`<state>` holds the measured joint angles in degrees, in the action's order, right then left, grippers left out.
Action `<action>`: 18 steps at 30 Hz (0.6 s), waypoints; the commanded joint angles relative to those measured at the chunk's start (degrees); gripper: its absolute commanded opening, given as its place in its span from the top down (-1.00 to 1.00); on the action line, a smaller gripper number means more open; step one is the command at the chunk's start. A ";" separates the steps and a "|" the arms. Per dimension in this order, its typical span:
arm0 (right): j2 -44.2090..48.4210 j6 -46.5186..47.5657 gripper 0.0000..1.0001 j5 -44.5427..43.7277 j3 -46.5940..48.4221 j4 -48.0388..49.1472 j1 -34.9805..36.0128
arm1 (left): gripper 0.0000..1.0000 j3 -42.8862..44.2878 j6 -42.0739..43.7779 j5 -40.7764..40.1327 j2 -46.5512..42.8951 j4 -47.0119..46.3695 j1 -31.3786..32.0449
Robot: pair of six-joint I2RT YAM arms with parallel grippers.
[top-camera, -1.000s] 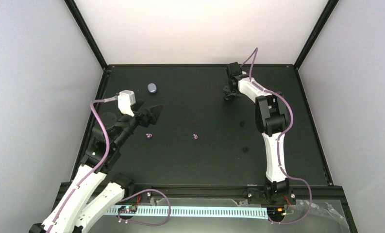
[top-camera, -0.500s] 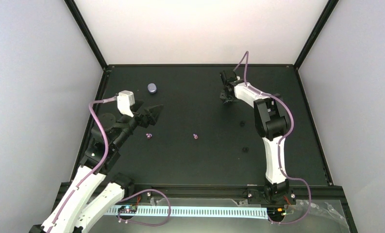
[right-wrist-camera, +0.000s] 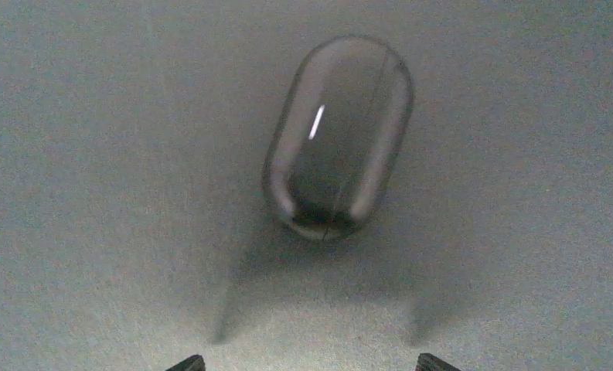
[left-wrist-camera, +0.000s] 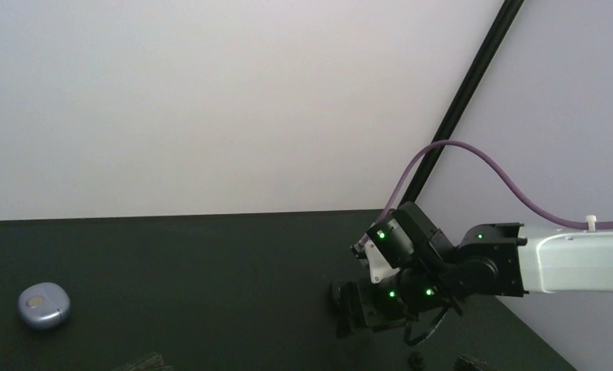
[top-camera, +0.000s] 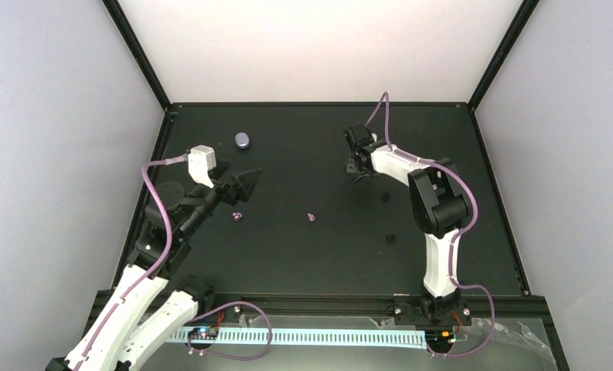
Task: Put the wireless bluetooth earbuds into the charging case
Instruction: Pick up the charging case at the center of the board.
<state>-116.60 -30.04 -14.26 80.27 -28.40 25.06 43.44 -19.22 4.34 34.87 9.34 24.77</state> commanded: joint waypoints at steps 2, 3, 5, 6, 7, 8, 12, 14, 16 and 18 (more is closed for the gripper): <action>-2.49 -3.25 -0.51 -1.39 6.04 -0.70 -1.57 | -0.98 0.03 0.45 0.93 -0.05 -1.25 0.36; -3.75 -4.09 -0.51 -1.16 7.59 -1.67 -2.00 | -0.97 0.06 0.43 0.93 -0.07 -1.21 0.36; -6.04 -5.68 -0.49 -1.36 10.26 -3.14 -2.73 | -0.97 0.13 0.58 0.86 -0.02 -1.17 0.36; -6.95 -6.40 -0.48 -2.12 11.07 -3.64 -3.04 | -0.97 0.15 0.68 0.73 -0.12 -1.09 0.36; -7.69 -6.84 -0.46 -2.67 11.82 -3.82 -3.28 | -0.97 0.11 0.76 0.55 -0.10 -1.08 0.36; -8.35 -6.97 -0.44 -2.64 12.49 -3.85 -3.53 | -0.97 0.15 0.85 0.41 -0.03 -0.98 0.36; -11.77 -6.60 -0.36 -2.96 17.14 -6.48 -3.96 | -0.97 0.26 1.10 0.39 -0.29 -0.93 0.36; -12.80 -6.08 -0.31 -3.28 18.87 -7.27 -4.09 | -0.97 0.33 1.21 0.33 -0.38 -0.91 0.36; -13.83 -5.76 -0.27 -3.26 20.70 -8.22 -4.35 | -0.97 0.28 1.33 0.37 -0.41 -0.85 0.36; -15.11 -5.44 -0.21 -2.86 22.56 -9.05 -4.57 | -0.97 0.37 1.41 0.32 -0.39 -0.90 0.36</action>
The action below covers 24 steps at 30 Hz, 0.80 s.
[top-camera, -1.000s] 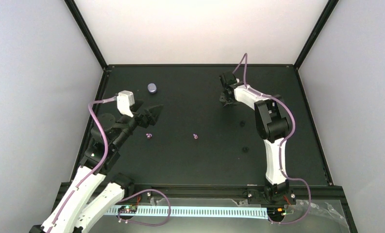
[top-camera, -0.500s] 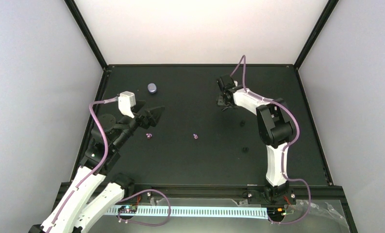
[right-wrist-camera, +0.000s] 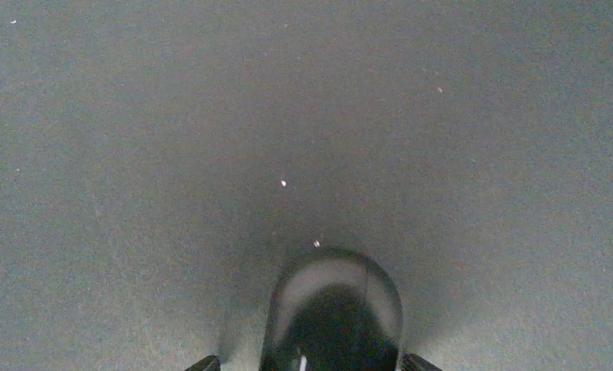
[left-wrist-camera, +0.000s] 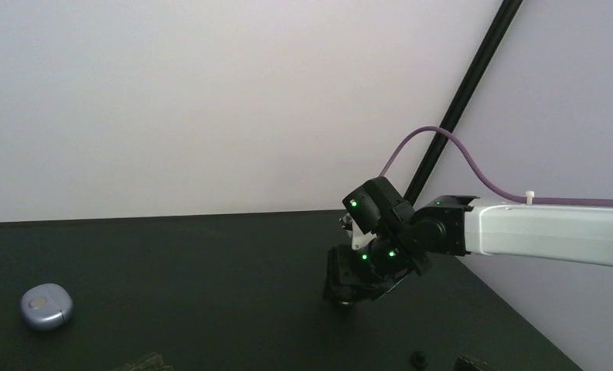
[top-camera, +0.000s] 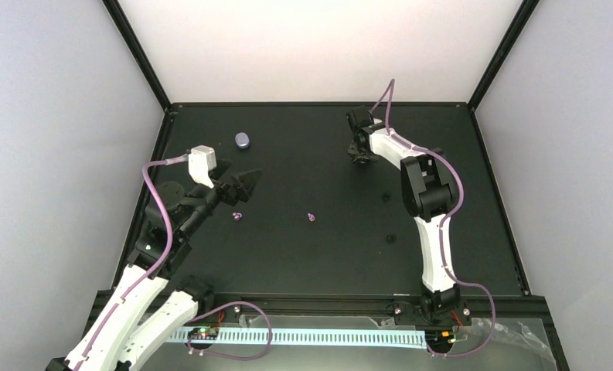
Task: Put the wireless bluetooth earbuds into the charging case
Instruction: Pick up the charging case at the center of the board.
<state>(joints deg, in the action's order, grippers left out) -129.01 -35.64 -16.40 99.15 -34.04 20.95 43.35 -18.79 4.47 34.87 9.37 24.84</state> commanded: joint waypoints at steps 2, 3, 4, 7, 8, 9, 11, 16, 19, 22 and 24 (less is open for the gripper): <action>-3.78 0.57 -0.15 -0.44 5.29 -4.43 -0.47 | -0.98 0.50 0.99 0.17 -0.40 -0.81 0.30; -4.20 0.70 -0.12 -0.20 5.76 -4.81 -0.47 | -0.98 0.44 1.07 0.16 -0.48 -0.84 0.25; -4.43 0.87 -0.08 0.10 5.94 -4.95 -0.47 | -0.97 0.50 1.15 0.16 -0.49 -0.80 0.29; -3.93 1.29 0.03 1.01 4.84 -4.77 -0.47 | -0.97 0.57 1.27 0.01 -0.59 -0.68 0.30; -3.44 1.47 0.07 1.24 4.03 -4.36 -0.47 | -0.97 0.63 1.36 -0.03 -0.60 -0.71 0.30; -2.78 1.78 0.11 1.27 3.04 -3.89 -0.47 | -0.97 0.67 1.33 0.00 -0.58 -0.67 0.30; -1.33 2.54 0.20 1.26 1.16 -3.02 -0.20 | -0.97 0.66 1.25 0.15 -0.58 -0.71 0.29; 4.42 4.89 0.25 0.11 -5.83 -0.29 2.37 | -0.97 0.59 1.13 0.51 -0.42 -0.83 0.30; 12.20 4.69 0.25 -0.16 -14.36 3.19 6.05 | -0.98 0.51 0.96 1.33 -0.25 -1.01 0.30; 20.40 3.91 0.25 -0.13 -25.17 6.49 10.16 | -0.97 0.29 0.81 1.58 -0.02 -1.08 0.38; 25.20 3.90 0.25 -0.19 -30.61 7.42 13.27 | -0.97 0.39 0.88 1.67 0.23 -1.15 0.51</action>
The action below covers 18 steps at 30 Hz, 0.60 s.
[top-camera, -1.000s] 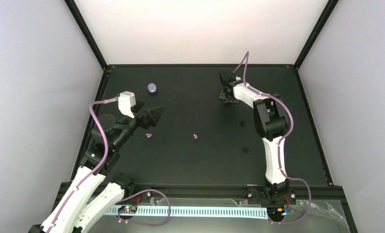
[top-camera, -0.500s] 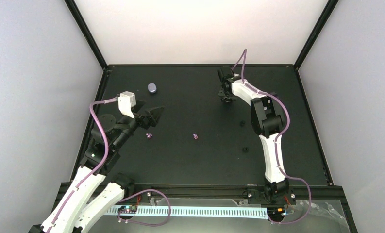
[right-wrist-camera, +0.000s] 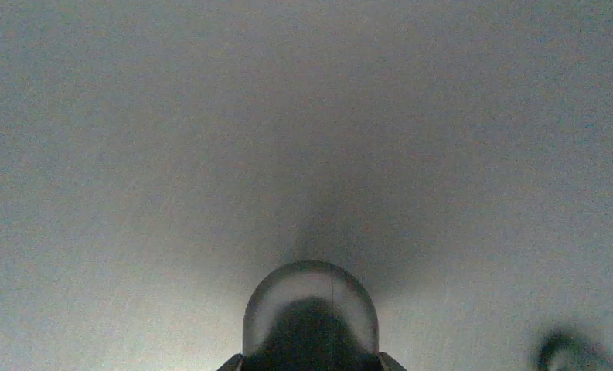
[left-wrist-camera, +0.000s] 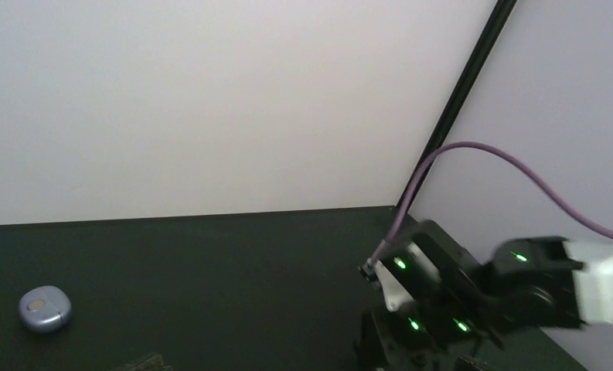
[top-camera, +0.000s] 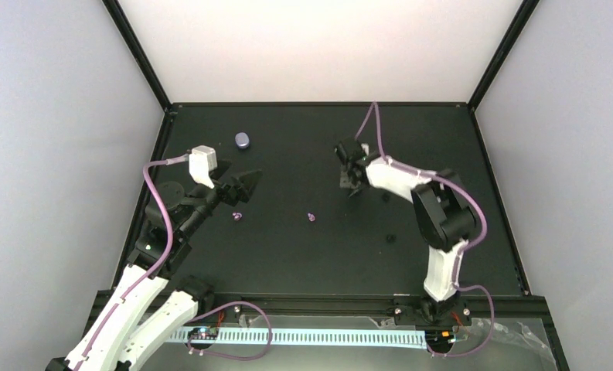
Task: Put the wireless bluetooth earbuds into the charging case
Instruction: Pick up the charging case at the center of the board.
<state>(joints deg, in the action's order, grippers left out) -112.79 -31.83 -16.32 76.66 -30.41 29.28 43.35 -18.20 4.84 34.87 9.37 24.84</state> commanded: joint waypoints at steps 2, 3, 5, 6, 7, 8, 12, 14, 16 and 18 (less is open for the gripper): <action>13.00 0.66 0.24 -0.93 -12.50 3.46 7.96 | -0.97 0.38 0.27 1.30 0.40 -1.13 0.56; 14.74 1.36 0.24 -0.69 -14.35 3.14 9.20 | -0.97 0.38 0.28 1.35 0.40 -1.08 0.56; 17.23 2.89 0.24 0.12 -16.86 1.98 11.27 | -0.97 0.40 0.32 1.35 0.53 -1.08 0.56; 18.02 3.61 0.24 0.01 -17.61 1.02 12.38 | -0.98 0.44 0.32 1.47 0.56 -1.10 0.64; 18.72 4.63 0.24 -0.20 -18.28 0.17 13.57 | -0.98 0.48 0.39 1.55 0.59 -1.10 0.61; 19.23 5.44 0.24 -0.67 -18.80 -0.84 14.76 | -0.98 0.44 0.46 1.57 0.63 -1.07 0.60; 20.01 7.96 0.23 -0.60 -19.93 -3.37 19.30 | -0.97 0.46 0.60 1.46 1.30 -1.08 0.56; 19.45 8.91 0.23 0.39 -20.06 -3.65 21.84 | -0.97 0.50 0.62 1.64 1.79 -1.10 0.55; 18.44 8.90 0.22 0.61 -20.02 -3.63 23.80 | -0.98 0.50 0.74 1.79 2.19 -1.10 0.56; 17.26 8.86 0.22 0.94 -19.98 -3.52 24.95 | -0.97 0.46 0.84 1.71 2.42 -1.10 0.56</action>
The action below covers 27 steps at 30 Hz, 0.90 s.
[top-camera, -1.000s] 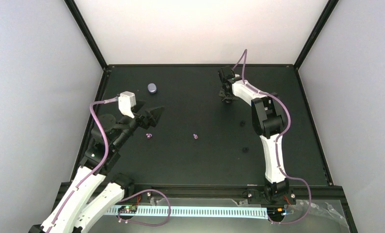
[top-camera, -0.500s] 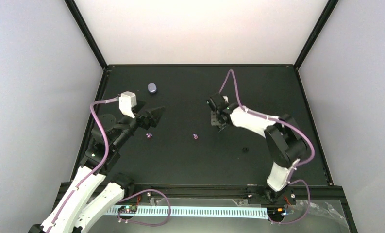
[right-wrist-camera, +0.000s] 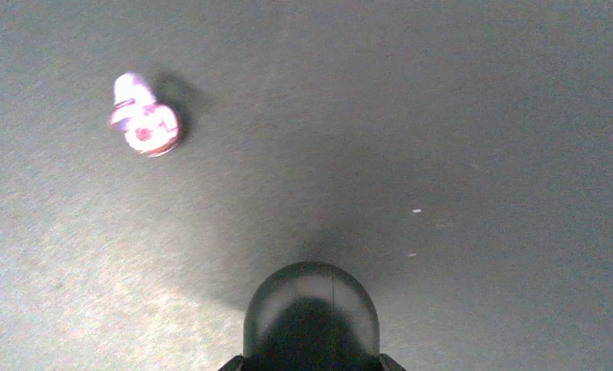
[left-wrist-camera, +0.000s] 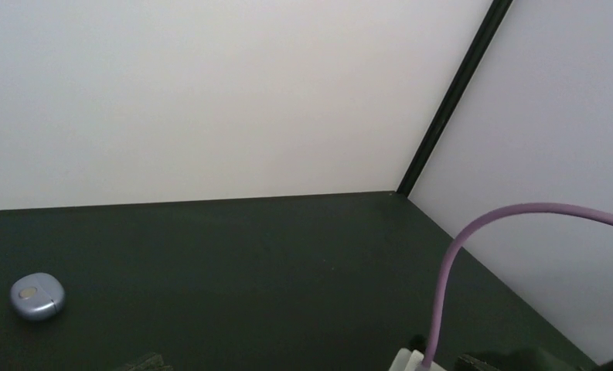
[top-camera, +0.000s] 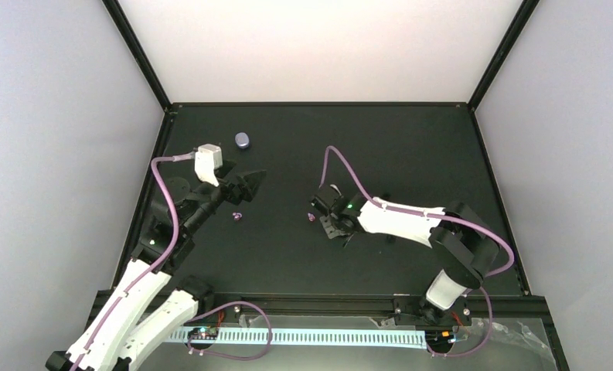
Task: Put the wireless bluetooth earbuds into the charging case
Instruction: Pick up the charging case at the center of the board.
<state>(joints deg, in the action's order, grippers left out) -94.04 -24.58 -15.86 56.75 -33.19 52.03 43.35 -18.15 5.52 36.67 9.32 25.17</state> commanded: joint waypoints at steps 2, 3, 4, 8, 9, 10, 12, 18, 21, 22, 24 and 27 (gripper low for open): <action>-2.29 1.38 0.21 0.99 -0.14 -0.22 2.77 | -0.98 0.50 0.88 1.05 0.98 -1.03 0.23; -2.63 1.23 0.21 1.33 -0.15 0.08 2.81 | -0.98 0.50 0.94 1.14 1.22 -0.94 0.23; -2.90 1.13 0.20 1.82 -0.14 0.20 2.81 | -0.97 0.56 0.99 1.27 1.48 -0.96 0.23; -2.89 1.31 0.12 3.11 -0.45 0.63 2.81 | -0.98 0.58 1.07 1.57 2.08 -0.97 0.23; -2.76 1.44 0.10 3.50 -0.56 0.76 2.81 | -0.97 0.59 1.09 1.53 2.14 -0.97 0.23; -2.59 1.48 0.07 3.89 -0.64 0.76 2.81 | -0.98 0.59 1.10 1.51 2.25 -0.97 0.23; -2.19 1.68 0.00 4.87 -0.71 0.61 2.81 | -0.98 0.59 1.10 1.59 2.48 -0.96 0.18; -0.41 1.73 -0.35 5.84 -1.10 0.03 2.68 | -0.97 0.68 1.11 2.17 3.01 -1.05 0.18; -1.05 1.73 -0.37 6.63 -1.21 -0.12 2.51 | -0.97 0.68 1.02 2.41 3.22 -1.16 0.19; -1.32 1.73 -0.37 6.94 -1.33 -0.05 2.30 | -0.97 0.68 1.01 2.47 3.30 -1.14 0.23; -1.98 1.60 -0.36 7.66 -1.58 0.19 2.00 | -0.98 0.68 1.01 2.61 3.39 -1.15 0.23; -2.30 1.57 -0.30 8.88 -2.18 0.95 1.28 | -0.98 0.66 1.05 2.65 3.50 -1.15 0.22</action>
<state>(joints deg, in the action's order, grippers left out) -95.94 -23.00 -9.06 55.72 -32.84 54.24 43.35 -17.91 7.14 39.90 9.34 25.17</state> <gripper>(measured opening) 0.664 0.988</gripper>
